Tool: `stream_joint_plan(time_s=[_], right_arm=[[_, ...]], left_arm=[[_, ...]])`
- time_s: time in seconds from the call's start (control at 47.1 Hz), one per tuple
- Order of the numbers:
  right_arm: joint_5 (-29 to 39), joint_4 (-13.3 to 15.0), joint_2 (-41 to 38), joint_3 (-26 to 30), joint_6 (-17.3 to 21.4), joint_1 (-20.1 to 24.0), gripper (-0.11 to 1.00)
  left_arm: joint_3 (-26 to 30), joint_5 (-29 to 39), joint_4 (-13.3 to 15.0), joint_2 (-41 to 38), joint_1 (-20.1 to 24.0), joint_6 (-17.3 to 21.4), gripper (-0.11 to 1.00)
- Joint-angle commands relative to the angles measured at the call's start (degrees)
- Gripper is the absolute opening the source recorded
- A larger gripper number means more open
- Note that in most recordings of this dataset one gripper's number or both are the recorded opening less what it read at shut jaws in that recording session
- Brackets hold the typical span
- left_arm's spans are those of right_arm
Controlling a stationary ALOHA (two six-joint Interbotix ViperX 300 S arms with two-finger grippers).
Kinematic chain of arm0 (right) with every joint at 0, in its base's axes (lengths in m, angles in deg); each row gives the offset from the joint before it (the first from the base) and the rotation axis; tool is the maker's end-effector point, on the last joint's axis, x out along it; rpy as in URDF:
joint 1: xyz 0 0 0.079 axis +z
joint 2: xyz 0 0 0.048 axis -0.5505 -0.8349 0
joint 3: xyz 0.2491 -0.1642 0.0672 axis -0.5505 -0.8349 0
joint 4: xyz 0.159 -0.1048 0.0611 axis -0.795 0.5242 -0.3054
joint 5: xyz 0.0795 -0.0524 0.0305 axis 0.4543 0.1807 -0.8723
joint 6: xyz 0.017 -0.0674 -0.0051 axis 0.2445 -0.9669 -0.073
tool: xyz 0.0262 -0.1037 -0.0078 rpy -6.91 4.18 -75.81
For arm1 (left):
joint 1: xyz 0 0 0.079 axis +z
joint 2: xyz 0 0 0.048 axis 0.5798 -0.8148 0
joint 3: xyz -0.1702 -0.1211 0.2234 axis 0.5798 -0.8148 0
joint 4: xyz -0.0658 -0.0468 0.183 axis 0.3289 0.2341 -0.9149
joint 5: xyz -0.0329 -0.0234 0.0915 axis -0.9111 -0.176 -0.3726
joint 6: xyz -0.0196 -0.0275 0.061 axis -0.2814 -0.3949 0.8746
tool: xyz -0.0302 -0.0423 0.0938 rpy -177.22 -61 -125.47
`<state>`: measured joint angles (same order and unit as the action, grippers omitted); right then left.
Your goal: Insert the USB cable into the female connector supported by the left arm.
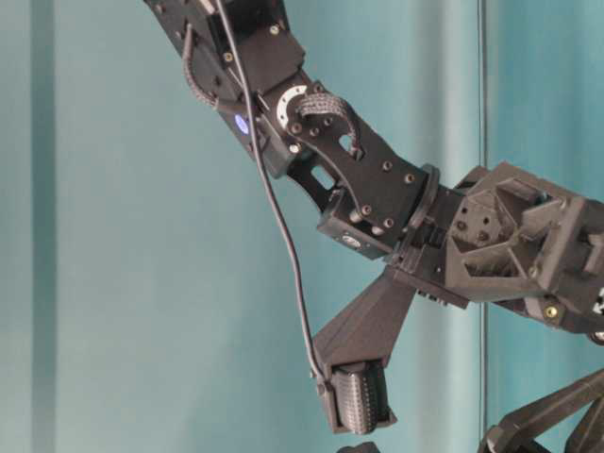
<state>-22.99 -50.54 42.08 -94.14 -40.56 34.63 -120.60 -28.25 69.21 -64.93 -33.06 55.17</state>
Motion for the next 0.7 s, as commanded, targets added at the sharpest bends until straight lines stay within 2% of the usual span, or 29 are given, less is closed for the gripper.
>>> stream_joint_plan(time_s=[0.0,0.149,0.446,0.68], right_arm=[[-0.6,0.4,1.2,3.4,-0.6,-0.2,0.21],[0.1,0.4,1.2,3.8,-0.9,-0.2,0.21],[0.8,0.4,1.2,3.9,-1.8,0.1,0.21],[2.4,0.4,1.2,3.3,-1.1,0.1,0.21]], left_arm=[[3.7,-0.1,-0.9,-0.4,-0.3,0.6,0.72],[4.0,-0.1,-0.9,-0.4,-0.3,1.7,0.65],[6.2,3.5,-0.9,-0.8,-0.2,2.7,0.64],[5.4,6.0,-0.7,-0.8,-0.1,2.1,0.64]])
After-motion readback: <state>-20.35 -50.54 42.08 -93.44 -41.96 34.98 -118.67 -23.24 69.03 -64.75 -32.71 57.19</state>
